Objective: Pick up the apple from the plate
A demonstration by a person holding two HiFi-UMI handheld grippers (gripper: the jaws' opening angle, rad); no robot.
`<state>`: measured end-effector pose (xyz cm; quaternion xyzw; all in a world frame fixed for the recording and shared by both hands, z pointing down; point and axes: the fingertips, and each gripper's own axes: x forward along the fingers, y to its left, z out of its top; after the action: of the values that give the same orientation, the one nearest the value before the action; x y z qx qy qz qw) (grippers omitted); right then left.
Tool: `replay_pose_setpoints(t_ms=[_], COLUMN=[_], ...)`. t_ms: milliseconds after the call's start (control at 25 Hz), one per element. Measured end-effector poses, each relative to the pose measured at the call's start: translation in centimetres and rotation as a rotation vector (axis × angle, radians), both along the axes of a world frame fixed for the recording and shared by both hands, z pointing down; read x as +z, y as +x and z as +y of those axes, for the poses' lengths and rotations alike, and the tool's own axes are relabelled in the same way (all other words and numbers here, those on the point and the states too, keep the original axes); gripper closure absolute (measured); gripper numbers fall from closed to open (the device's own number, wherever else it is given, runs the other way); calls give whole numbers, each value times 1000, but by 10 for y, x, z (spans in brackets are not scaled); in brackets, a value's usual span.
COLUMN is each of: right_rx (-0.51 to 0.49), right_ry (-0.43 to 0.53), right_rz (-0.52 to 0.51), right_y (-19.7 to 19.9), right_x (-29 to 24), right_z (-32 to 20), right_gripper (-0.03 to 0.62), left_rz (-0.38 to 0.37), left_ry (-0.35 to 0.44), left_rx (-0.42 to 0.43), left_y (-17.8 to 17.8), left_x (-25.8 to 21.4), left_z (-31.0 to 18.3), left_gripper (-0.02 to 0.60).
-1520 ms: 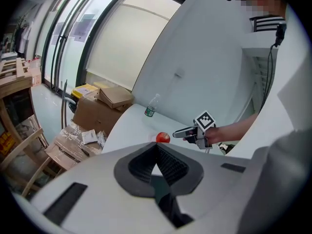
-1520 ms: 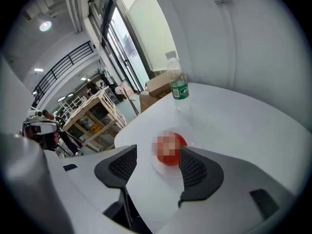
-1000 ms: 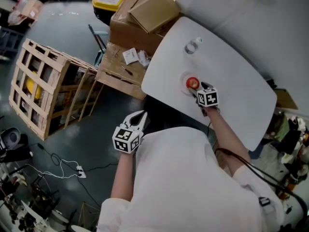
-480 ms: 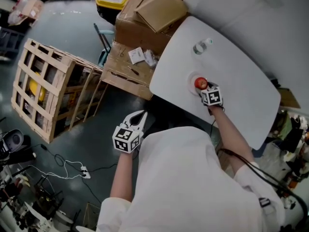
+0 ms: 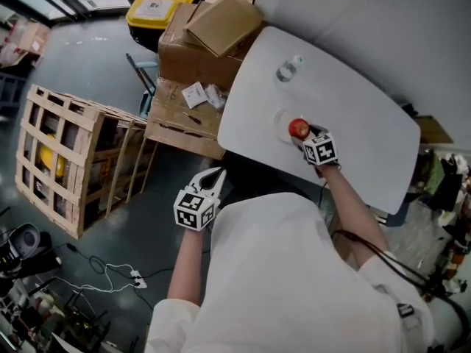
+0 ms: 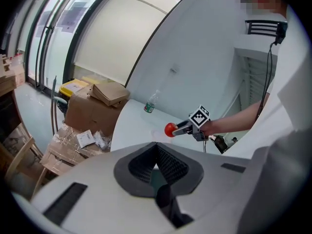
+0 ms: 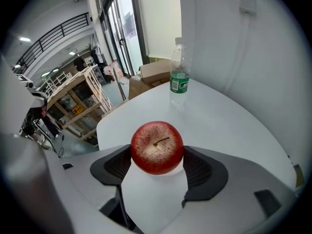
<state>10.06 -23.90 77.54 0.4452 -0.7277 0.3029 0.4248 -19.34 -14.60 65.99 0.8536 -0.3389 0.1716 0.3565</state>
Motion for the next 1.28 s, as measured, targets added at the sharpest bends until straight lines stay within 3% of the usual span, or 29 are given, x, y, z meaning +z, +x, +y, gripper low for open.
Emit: replay_pose_setpoints(t_ms=[360, 1280], right_rx=[84, 131], right_ry=[83, 253], right_rz=[-58, -168], right_y=[35, 106], right_x=[-45, -127], right_z=[22, 103], right_gripper=[249, 249], left_rz=[-8, -26], left_ry=[34, 65], left_rx=[101, 140], left_y=[46, 135], left_x=[-9, -32], left_z=[-2, 62], left_gripper=[580, 580])
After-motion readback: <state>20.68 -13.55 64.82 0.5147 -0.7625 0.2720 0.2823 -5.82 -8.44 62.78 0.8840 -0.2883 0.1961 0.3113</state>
